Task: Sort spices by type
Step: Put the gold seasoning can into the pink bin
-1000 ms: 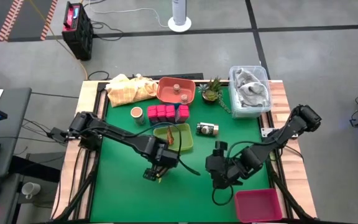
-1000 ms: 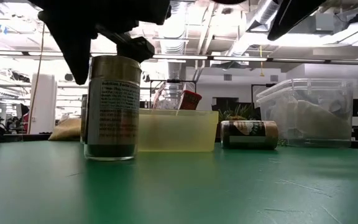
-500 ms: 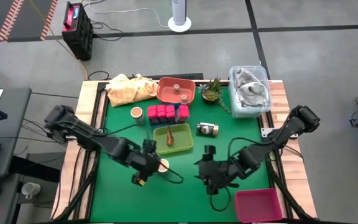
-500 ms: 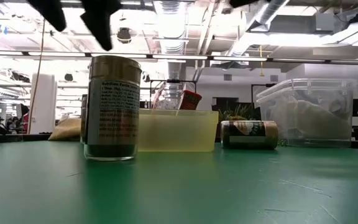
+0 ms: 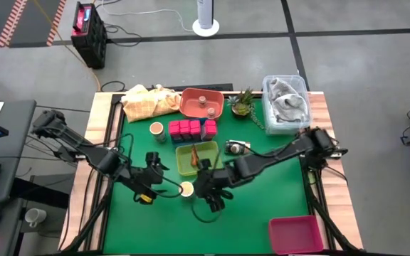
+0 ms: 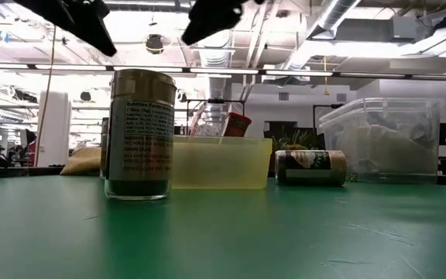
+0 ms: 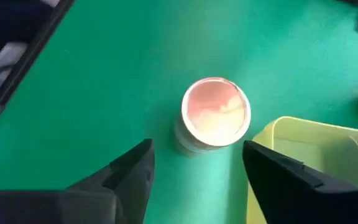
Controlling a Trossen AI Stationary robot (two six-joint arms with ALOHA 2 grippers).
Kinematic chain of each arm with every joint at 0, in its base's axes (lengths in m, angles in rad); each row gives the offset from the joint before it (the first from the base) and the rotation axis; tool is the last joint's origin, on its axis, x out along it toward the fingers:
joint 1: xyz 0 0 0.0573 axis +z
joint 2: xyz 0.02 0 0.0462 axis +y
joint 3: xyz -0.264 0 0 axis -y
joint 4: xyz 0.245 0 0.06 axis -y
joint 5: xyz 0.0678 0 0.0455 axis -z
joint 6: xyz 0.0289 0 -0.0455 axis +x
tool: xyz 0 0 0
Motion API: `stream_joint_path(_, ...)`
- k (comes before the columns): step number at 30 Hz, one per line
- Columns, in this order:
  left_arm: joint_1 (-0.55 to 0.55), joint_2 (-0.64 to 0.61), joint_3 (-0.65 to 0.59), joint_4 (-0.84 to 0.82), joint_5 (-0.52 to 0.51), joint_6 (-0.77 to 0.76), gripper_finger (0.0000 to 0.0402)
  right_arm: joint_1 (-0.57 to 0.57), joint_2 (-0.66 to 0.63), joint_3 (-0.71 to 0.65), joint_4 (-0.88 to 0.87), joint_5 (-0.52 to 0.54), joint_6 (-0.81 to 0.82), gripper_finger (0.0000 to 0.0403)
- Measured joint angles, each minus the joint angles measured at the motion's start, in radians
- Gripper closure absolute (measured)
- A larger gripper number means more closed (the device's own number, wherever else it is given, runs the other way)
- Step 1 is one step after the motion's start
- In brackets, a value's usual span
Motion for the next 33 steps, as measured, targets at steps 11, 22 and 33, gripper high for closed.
stream_joint_path(11, -0.055, -0.076, 0.0, -0.001, -0.051, 0.034, 0.0043, -0.061, 0.253, 0.426, -0.309, -0.129, -0.2, 0.0009)
stream_joint_path(22, -0.176, -0.075, -0.019, -0.101, -0.17, -0.139, 0.0043, -0.08, 0.366, 0.559, -0.366, -0.142, -0.311, 0.0016)
stream_joint_path(33, -0.213, -0.13, -0.134, -0.037, -0.233, -0.228, 0.0043, -0.084, 0.378, 0.561, -0.34, -0.15, -0.337, 0.0003)
